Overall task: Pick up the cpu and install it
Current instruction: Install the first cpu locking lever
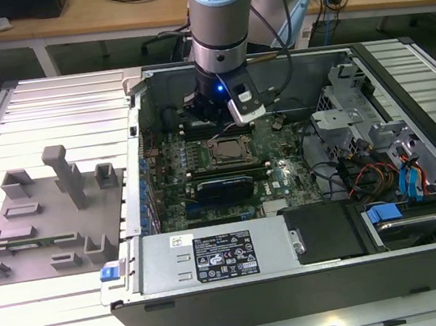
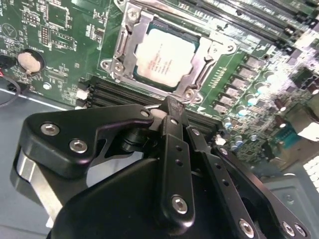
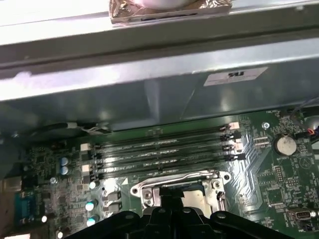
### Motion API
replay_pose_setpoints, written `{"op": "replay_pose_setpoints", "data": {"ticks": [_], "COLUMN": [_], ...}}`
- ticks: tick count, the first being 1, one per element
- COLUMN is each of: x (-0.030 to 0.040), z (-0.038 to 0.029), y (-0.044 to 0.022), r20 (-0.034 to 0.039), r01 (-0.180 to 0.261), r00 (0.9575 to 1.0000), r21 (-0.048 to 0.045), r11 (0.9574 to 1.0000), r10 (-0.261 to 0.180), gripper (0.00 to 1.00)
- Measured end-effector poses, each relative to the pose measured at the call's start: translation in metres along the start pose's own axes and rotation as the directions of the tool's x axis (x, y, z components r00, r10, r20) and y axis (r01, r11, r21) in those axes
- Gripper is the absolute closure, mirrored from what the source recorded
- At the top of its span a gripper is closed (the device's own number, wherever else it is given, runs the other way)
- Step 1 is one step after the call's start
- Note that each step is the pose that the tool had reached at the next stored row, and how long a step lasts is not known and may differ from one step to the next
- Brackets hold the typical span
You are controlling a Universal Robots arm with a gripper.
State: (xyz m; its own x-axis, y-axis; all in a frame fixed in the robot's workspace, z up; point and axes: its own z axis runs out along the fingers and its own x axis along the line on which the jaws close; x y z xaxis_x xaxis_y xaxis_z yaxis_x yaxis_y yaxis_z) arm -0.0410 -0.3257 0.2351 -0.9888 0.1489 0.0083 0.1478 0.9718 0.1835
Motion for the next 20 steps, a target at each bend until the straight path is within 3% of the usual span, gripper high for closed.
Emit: {"op": "replay_pose_setpoints", "data": {"ticks": [4,14,17,20], "x": [-0.0011,-0.0026,-0.0035,-0.0063], "z": [0.0027,0.0175,0.0206,0.0236], "y": [0.0052,0.0082,0.0092,0.0106], "r20": [0.0014,0.0027,0.0040,0.0064], "r01": [-0.007,-0.011,-0.011,-0.011], "r00": [1.0000,0.9999,0.9999,0.9999], "r21": [-0.0003,0.0027,0.0111,0.0251], "r11": [1.0000,0.9999,0.9999,0.9996], "r10": [0.007,0.011,0.011,0.011], "gripper": [0.89,0.89,0.89,0.89]}}
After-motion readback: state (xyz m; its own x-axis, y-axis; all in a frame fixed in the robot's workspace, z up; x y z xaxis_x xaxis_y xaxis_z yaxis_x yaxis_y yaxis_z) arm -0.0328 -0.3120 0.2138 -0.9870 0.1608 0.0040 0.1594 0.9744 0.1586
